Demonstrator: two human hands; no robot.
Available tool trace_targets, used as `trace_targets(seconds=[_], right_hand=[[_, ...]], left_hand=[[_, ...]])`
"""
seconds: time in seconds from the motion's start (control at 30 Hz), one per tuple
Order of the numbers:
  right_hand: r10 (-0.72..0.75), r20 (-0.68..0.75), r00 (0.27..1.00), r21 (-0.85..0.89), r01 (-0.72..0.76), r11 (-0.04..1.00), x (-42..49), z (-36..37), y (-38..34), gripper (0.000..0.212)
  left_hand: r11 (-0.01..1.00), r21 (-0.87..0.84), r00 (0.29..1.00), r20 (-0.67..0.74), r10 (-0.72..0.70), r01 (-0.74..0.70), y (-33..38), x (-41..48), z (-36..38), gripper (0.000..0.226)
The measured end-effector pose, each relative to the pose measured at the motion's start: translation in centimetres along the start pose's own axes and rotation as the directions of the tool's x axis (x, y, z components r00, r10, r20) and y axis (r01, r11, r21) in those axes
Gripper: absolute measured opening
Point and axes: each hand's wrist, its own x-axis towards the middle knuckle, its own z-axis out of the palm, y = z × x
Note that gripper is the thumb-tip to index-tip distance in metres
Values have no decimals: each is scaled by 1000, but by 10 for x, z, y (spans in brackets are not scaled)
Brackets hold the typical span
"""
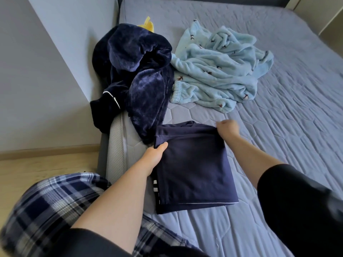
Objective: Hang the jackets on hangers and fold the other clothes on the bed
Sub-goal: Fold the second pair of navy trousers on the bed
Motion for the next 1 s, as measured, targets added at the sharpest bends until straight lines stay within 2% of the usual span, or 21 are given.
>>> trace_targets(seconds=[0.03,0.07,0.13,0.2,0.23,0.3,0.4,0.47,0.53,0.63,0.77,0.87,1.0], right_hand=[[82,-64,995,115,-75,991,0,-3,6,32],[183,-23,983,243,-172,955,-3,-6,11,34],[268,291,918,368,-366,854,-9,-4,25,50],[201,594,779,389,-497,776,-19,1,39,62],[146,684,715,394,-530,751,-25,3,47,66],[68,756,652,413,-554,723,-34,4,62,71],[37,785,618,408,-561,720,-46,1,77,72],[48,793,607,395,-573,718,-51,-2,79,73],[47,785,618,411,-576,707,-53,-5,75,66],[31,746,665,469,-557,685,-56,-10,65,44],[-26,707,707,534,-509,676,-55,-21,41,26],[-67,686,724,558,-465,687,-57,-29,9,25],[-169,662,731,603,-385,699,-70,-27,-46,31]], left_hand=[[1000,-1,1000,-8,6,-6,0,-1,1,62],[1000,7,1000,-27,15,-14,0,-2,1,62],[997,70,997,-75,30,-24,0,-2,0,69],[986,167,995,-96,37,-20,0,-2,-3,81],[979,203,996,-91,21,-2,1,-4,-4,86],[971,228,997,-15,-73,75,1,-10,-10,91],[971,162,949,234,-213,178,1,-19,-18,73],[983,59,930,319,-185,175,0,-25,-19,60],[992,-26,954,278,-113,125,0,-27,-14,51],[998,-59,987,163,-9,18,5,-35,-7,44],[996,-82,998,53,39,-35,13,-46,-5,57],[991,-131,1000,-22,21,-24,28,-61,-14,62],[973,-212,995,-63,79,-90,53,-90,-48,38]])
